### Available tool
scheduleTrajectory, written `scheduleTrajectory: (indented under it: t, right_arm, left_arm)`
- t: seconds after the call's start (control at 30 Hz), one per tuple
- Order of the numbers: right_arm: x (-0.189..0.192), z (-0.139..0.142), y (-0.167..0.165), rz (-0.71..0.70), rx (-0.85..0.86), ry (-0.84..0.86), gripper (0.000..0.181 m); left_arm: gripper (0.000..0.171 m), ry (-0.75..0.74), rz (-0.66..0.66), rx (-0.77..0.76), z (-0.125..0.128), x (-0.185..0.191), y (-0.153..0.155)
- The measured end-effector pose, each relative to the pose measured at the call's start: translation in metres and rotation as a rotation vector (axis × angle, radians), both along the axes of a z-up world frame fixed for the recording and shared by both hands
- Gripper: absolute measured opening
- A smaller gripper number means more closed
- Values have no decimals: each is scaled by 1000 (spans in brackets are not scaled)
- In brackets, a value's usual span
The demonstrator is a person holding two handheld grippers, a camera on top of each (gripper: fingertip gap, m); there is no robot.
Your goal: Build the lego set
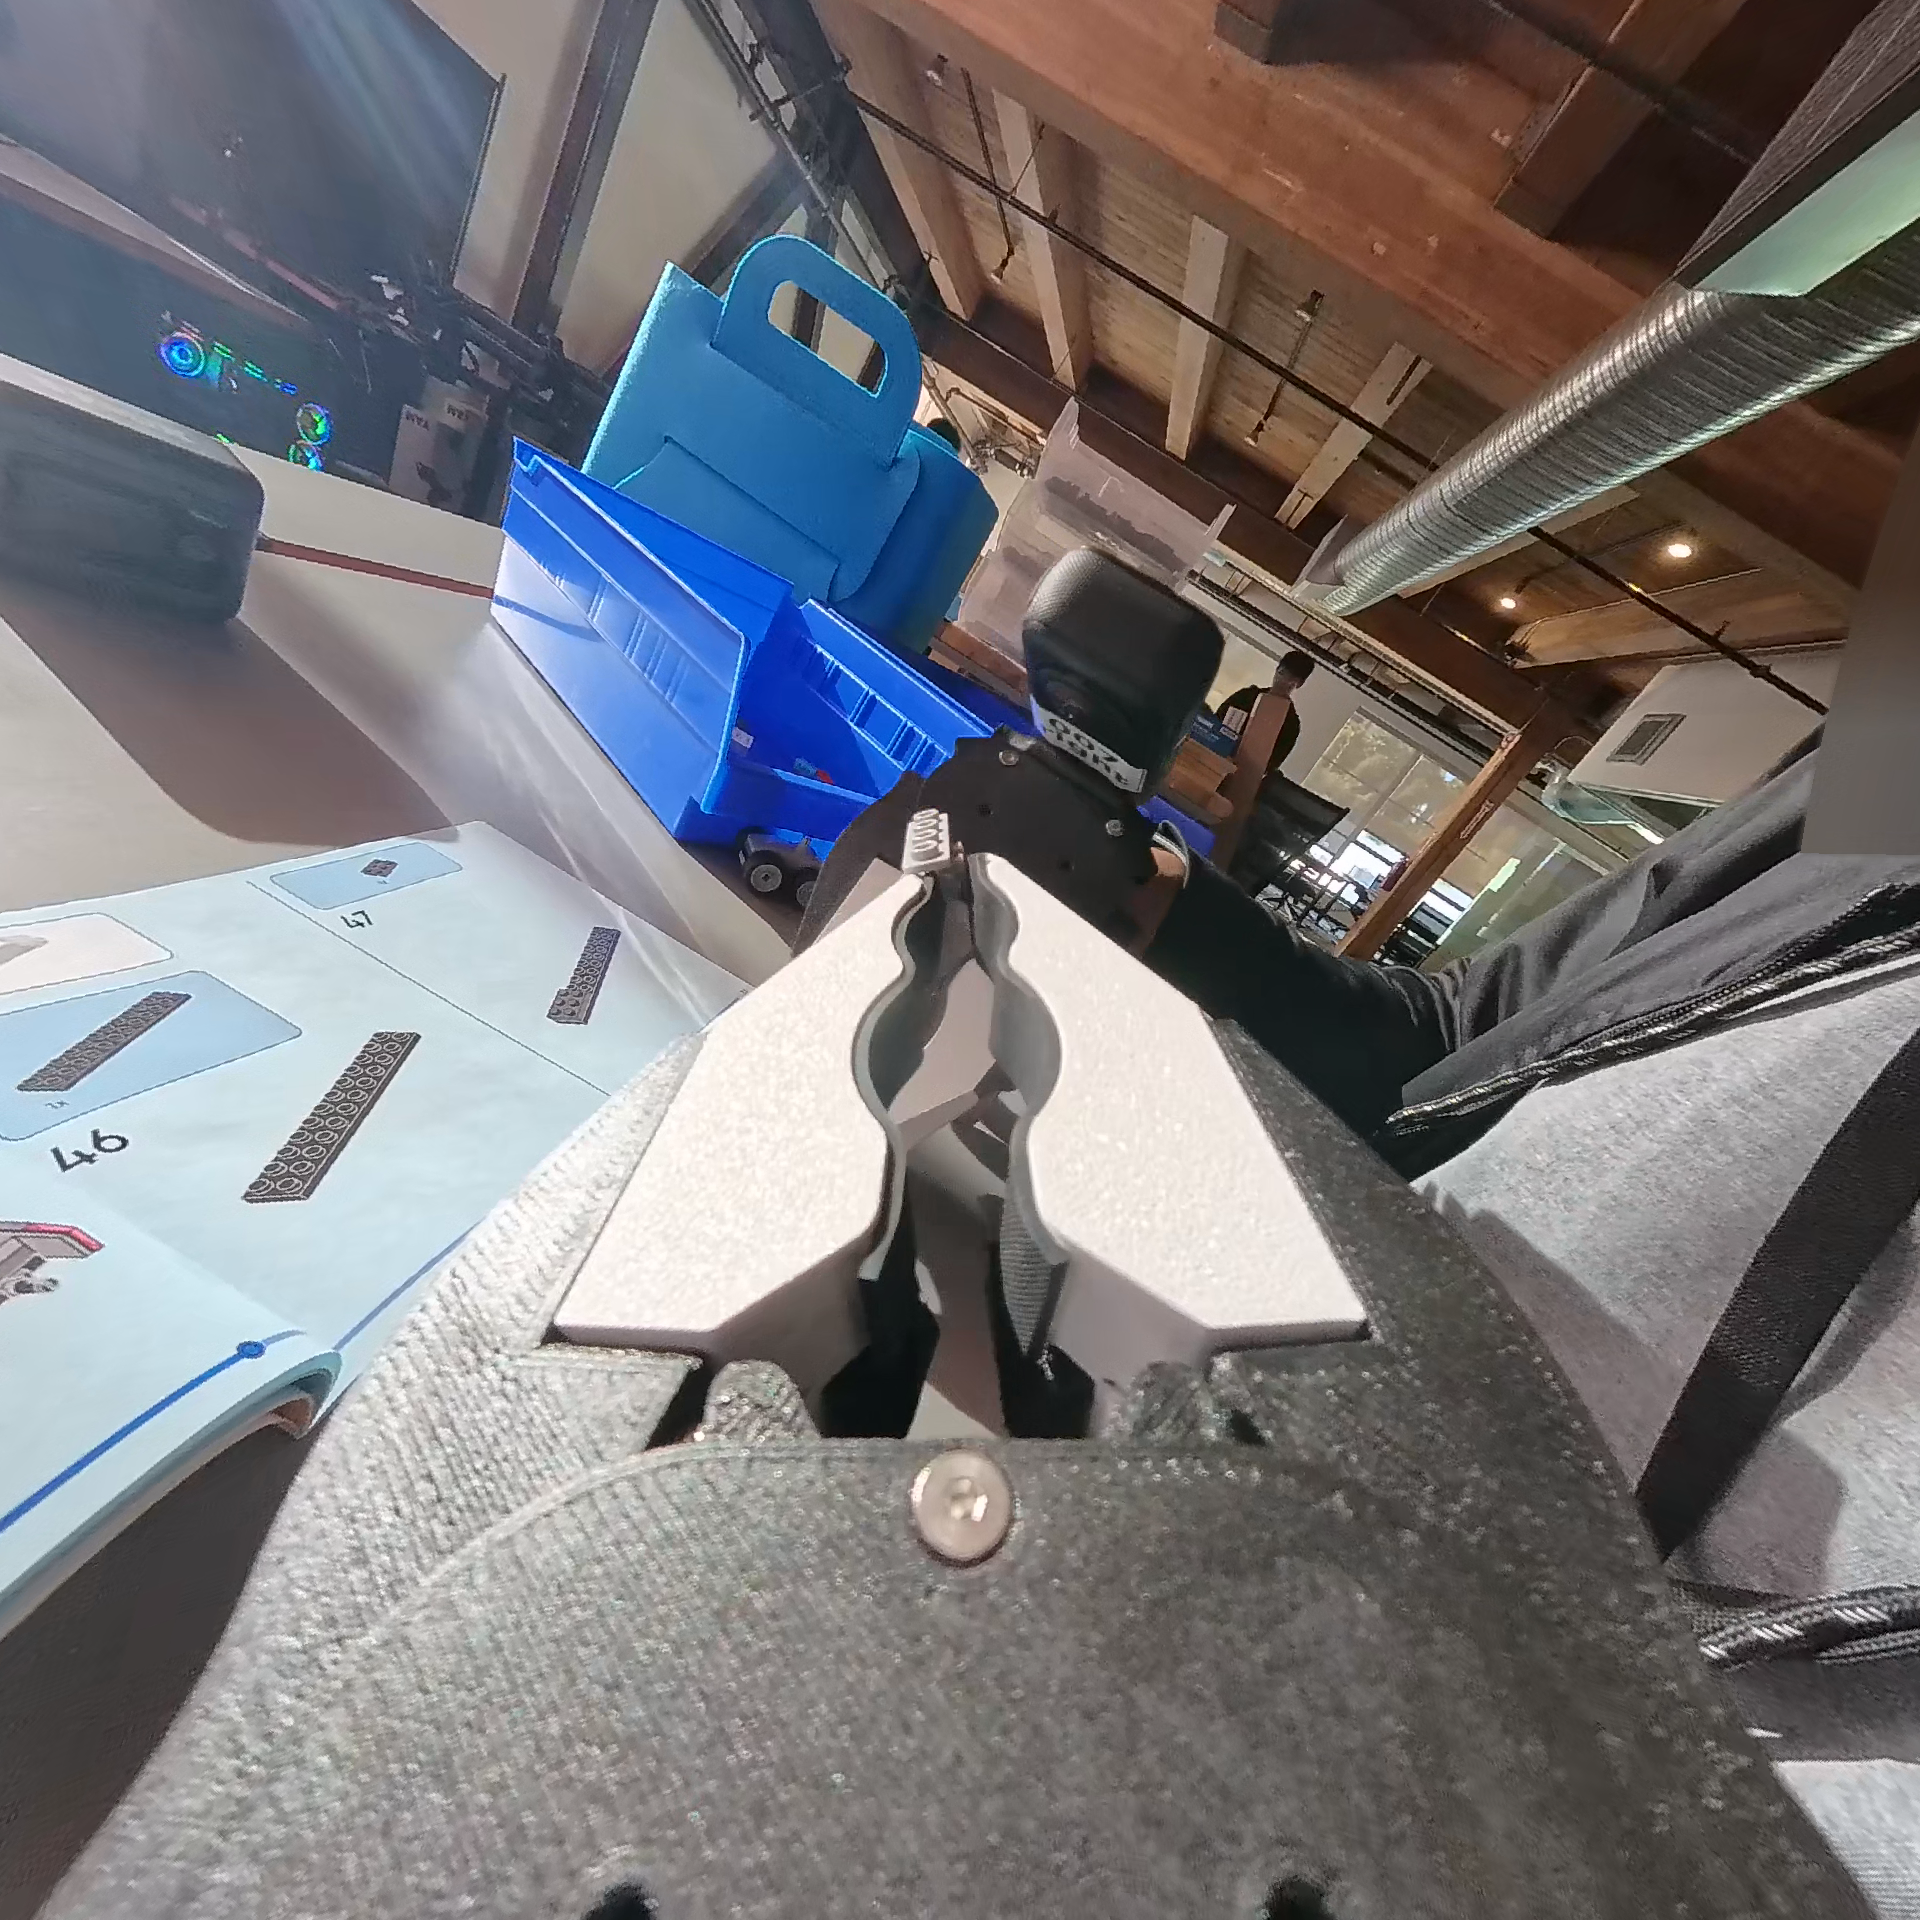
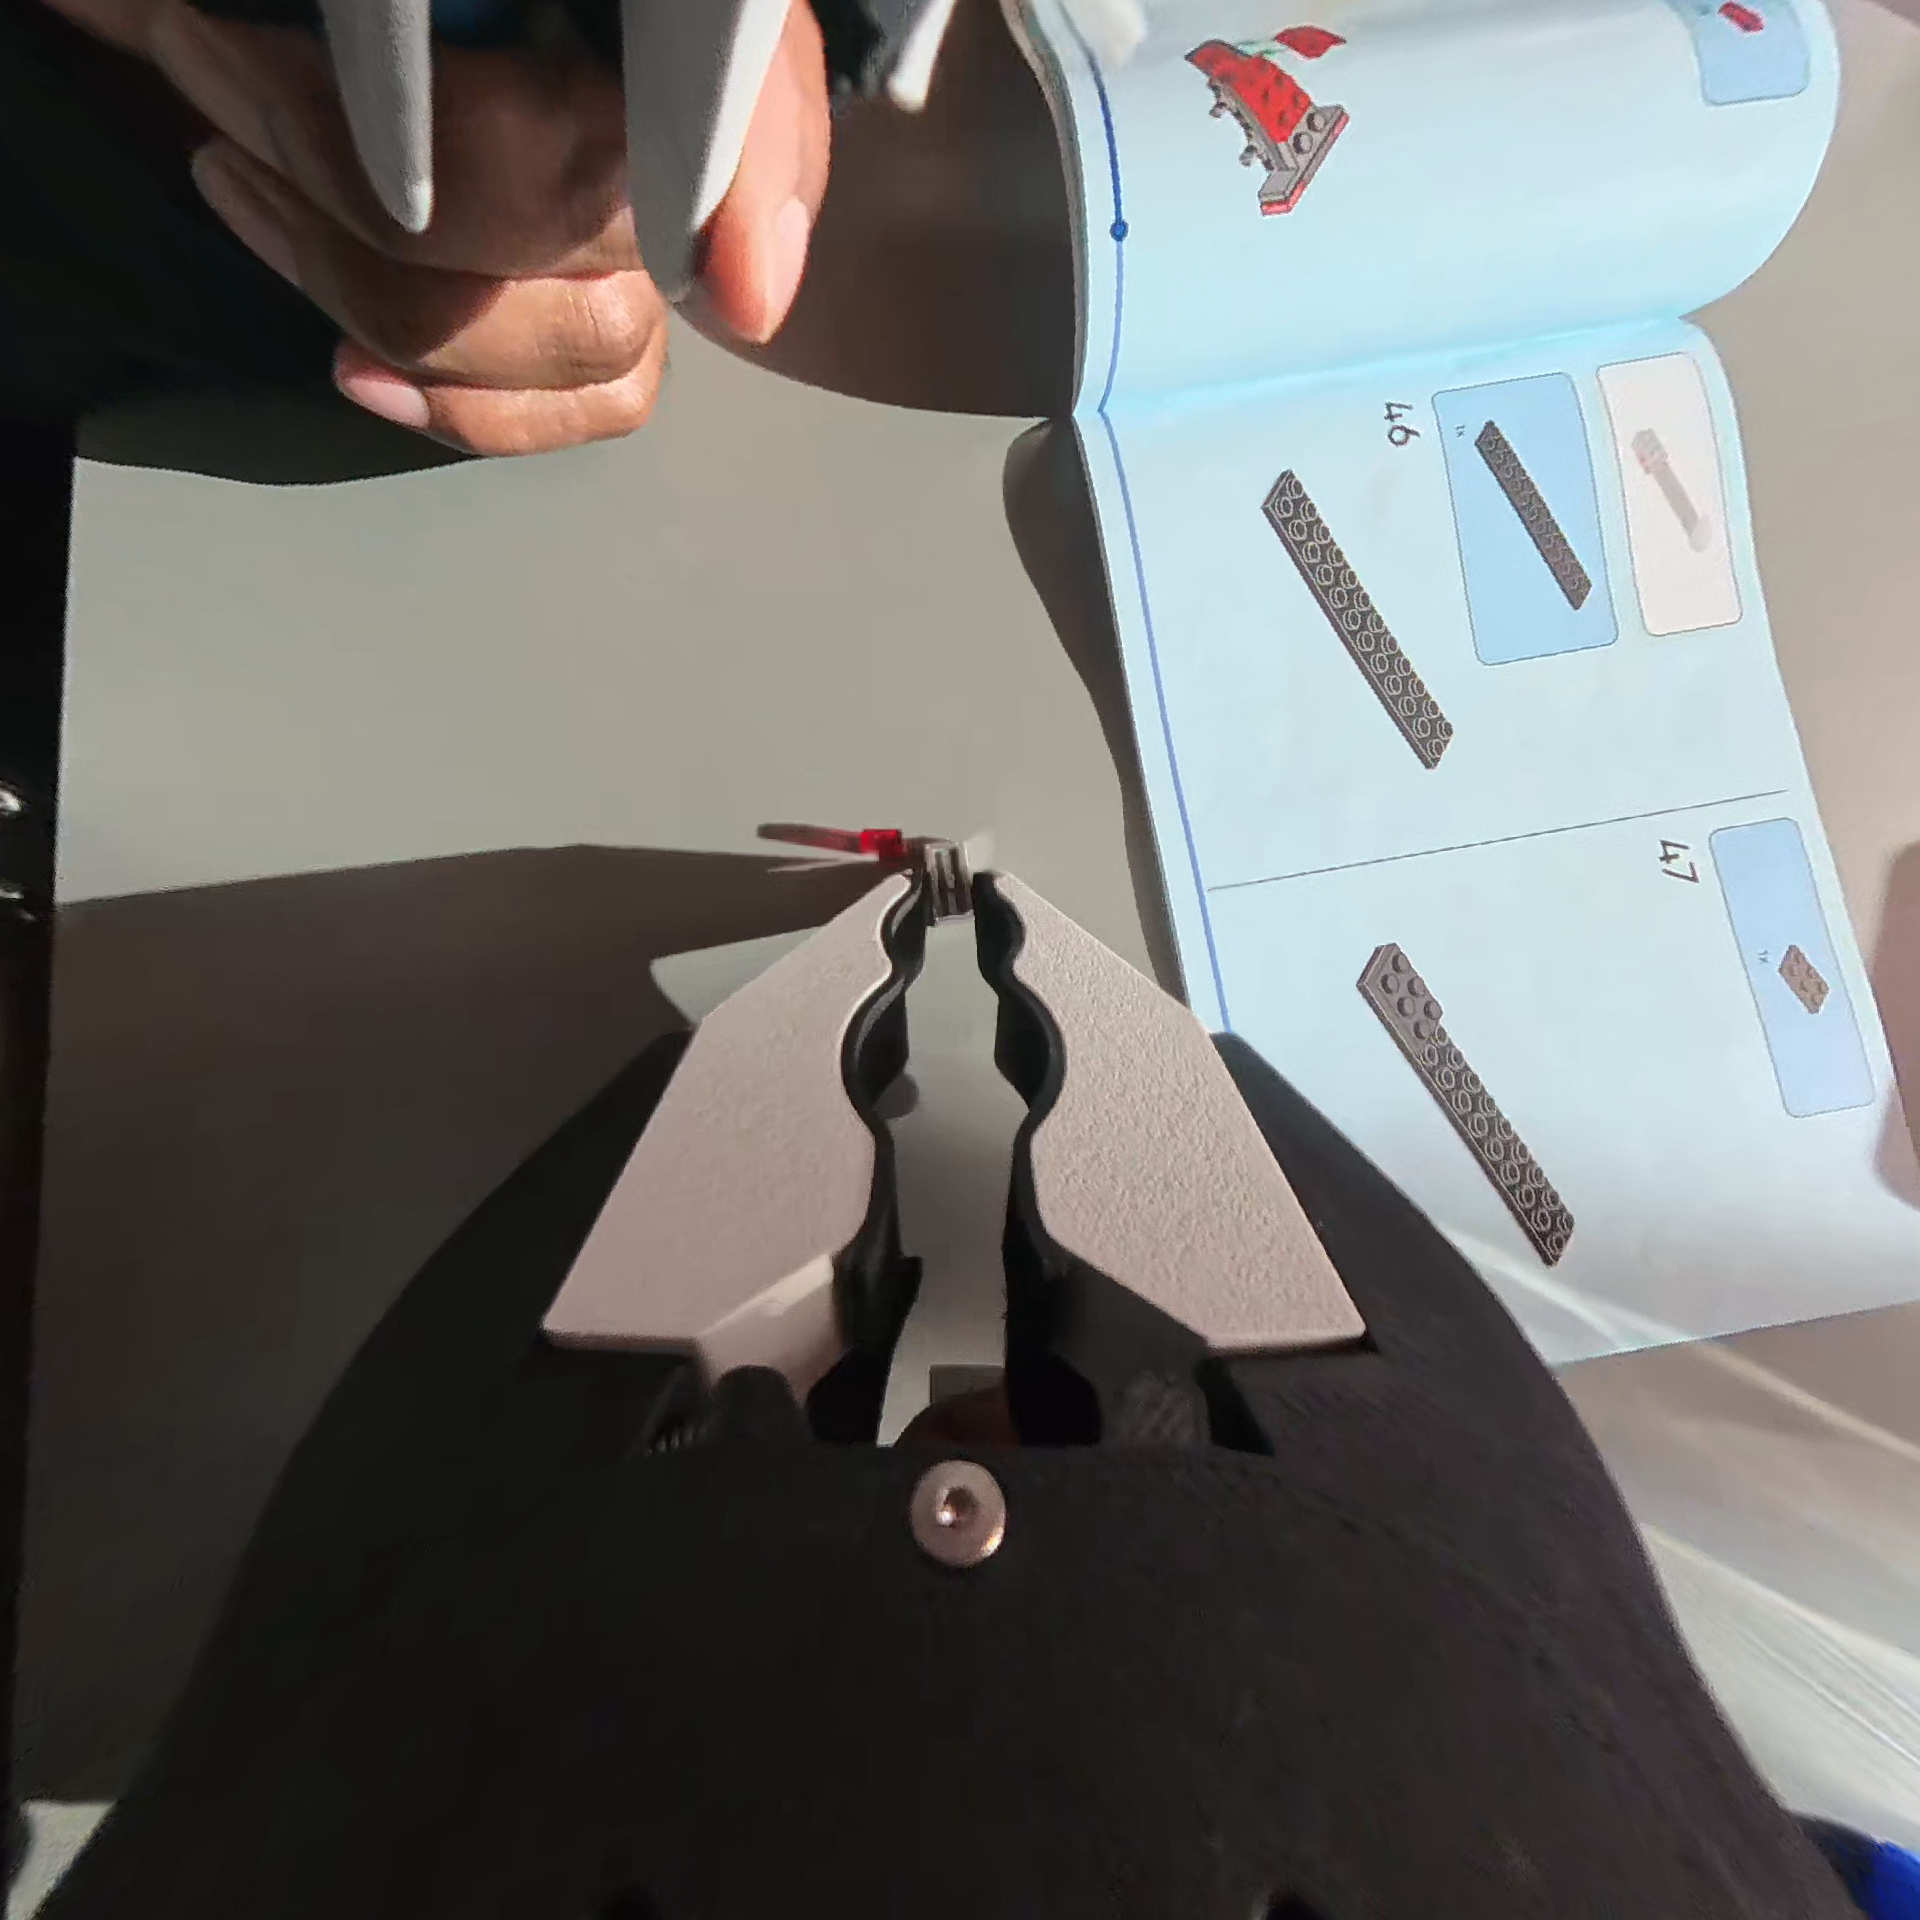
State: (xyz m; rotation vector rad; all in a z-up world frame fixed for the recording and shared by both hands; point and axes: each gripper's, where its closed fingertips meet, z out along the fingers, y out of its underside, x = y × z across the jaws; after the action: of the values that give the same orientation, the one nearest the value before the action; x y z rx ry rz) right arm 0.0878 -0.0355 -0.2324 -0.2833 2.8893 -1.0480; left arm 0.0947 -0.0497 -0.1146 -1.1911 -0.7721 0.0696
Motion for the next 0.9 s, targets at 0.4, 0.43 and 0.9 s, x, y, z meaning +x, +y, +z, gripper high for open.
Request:
scheduleTrajectory:
  t: [0.4,0.43,0.9]
  right_arm:
    - [-15,25,32,-121,-41,55,18]
    - [-15,24,33,-127,-37,50,18]
    - [-18,6,34,-179,14,18,10]
  left_arm:
    - [6,1,2,-8,-1,0,1]
    - [5,1,3,-8,-1,0,1]
    - [5,1,5,-10,-1,0,1]
